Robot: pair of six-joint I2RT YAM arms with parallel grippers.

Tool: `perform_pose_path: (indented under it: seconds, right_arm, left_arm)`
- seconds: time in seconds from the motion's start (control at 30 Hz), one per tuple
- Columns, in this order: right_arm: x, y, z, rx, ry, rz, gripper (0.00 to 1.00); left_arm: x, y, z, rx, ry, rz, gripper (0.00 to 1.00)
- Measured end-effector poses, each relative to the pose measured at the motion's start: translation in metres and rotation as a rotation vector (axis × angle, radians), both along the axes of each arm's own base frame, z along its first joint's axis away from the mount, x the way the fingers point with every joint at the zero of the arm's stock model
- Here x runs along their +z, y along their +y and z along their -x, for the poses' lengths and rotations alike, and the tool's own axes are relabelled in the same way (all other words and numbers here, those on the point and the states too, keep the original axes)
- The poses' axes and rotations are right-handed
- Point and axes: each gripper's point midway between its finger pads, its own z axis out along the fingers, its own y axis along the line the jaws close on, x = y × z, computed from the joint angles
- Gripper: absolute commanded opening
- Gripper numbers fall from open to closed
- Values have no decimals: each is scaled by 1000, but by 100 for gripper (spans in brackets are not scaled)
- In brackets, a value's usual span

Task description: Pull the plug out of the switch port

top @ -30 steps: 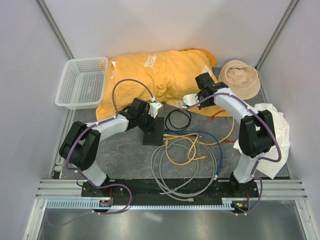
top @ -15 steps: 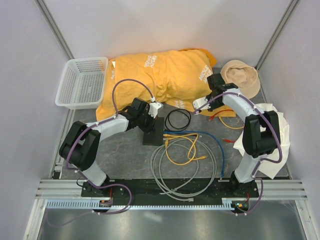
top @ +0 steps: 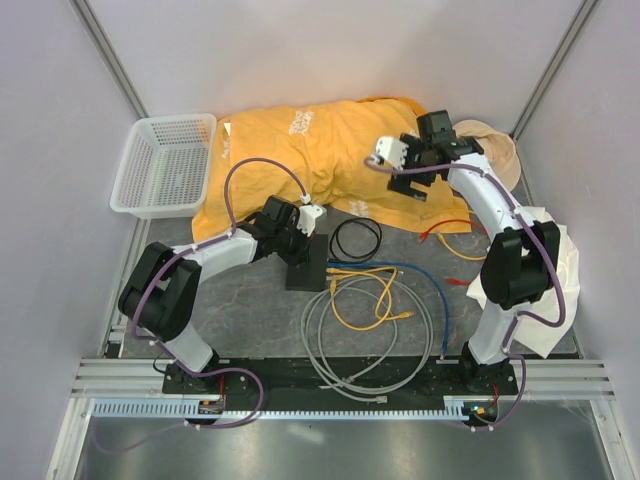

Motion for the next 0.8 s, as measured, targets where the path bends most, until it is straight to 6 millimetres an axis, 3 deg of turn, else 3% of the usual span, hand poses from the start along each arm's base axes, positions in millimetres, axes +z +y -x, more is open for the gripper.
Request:
perform_pose_path:
  seconds: [0.1, 0.17, 0.23, 0.3, 0.4, 0.47, 0.57, 0.67, 0.8]
  right_arm:
    - [22, 30, -5, -167, 23, -288, 98]
    - [24, 53, -1, -265, 112, -481, 98]
    - [16, 81, 9, -332, 270, -657, 98]
    - [-7, 106, 21, -381, 426, -756, 96]
    - [-48, 143, 61, -419, 682, -788, 86]
    - [-65, 168, 85, -421, 823, -808, 79]
    - [-81, 196, 116, -411, 981, -809, 61]
    - [-87, 211, 128, -400, 1078, -821, 52]
    - [-96, 216, 125, -404, 1148, -844, 41]
  left_arm:
    - [0, 1, 0, 3, -1, -3, 2]
    - [0, 2, 0, 5, -1, -7, 2]
    - [1, 4, 1, 9, 7, -13, 2]
    - [1, 6, 1, 13, 13, -19, 2]
    - [0, 9, 2, 21, 21, -27, 2]
    - [1, 11, 1, 26, 24, -28, 2]
    - [1, 17, 1, 41, 36, -32, 2]
    - [2, 26, 4, 57, 66, -33, 2]
    - [4, 32, 9, 66, 88, -37, 2]
